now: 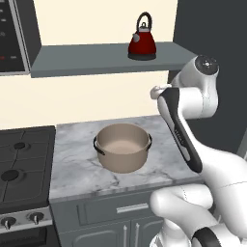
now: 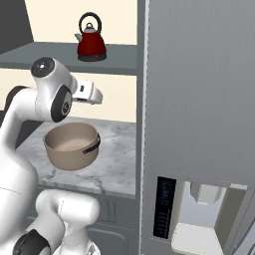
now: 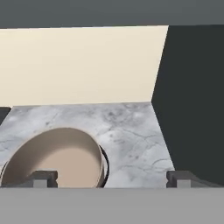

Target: Pick the kettle from the cabinet and place it on a stove burner. Then pick the pot from the counter and place it on another stove burner. Finally, turn both burners on.

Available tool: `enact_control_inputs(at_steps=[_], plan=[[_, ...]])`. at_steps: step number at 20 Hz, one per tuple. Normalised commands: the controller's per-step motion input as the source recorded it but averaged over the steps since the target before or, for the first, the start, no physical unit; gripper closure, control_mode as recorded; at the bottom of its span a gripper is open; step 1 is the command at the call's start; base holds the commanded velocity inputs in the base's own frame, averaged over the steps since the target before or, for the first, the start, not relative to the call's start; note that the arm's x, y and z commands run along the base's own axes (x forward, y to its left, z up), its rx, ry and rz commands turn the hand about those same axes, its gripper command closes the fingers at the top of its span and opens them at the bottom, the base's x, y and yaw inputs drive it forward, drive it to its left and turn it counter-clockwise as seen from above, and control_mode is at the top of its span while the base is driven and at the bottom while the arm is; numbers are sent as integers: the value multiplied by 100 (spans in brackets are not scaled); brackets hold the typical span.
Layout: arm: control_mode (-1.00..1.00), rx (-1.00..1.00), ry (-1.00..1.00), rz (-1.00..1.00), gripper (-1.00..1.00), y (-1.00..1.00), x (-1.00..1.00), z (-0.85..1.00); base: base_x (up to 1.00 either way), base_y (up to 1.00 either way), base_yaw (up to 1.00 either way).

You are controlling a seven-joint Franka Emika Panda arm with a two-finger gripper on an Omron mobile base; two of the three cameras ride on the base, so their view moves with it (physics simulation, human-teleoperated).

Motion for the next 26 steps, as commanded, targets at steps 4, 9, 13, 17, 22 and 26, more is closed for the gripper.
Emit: enact_control_inputs(at_steps=[4,9,13,17,22,26], plan=[[-100,0,-20,-4,-100,0,-2,39,0,0,0],[-100,0,-20,-4,-100,0,-2,41,0,0,0],[-100,0,-19,-4,-100,0,-1,47,0,0,0],[-100,0,-17,-2,-100,0,0,48,0,0,0],[-100,0,-18,-1,-100,2,-3,47,0,0,0],[-100,0,-17,-1,-100,7,0,46,0,0,0]])
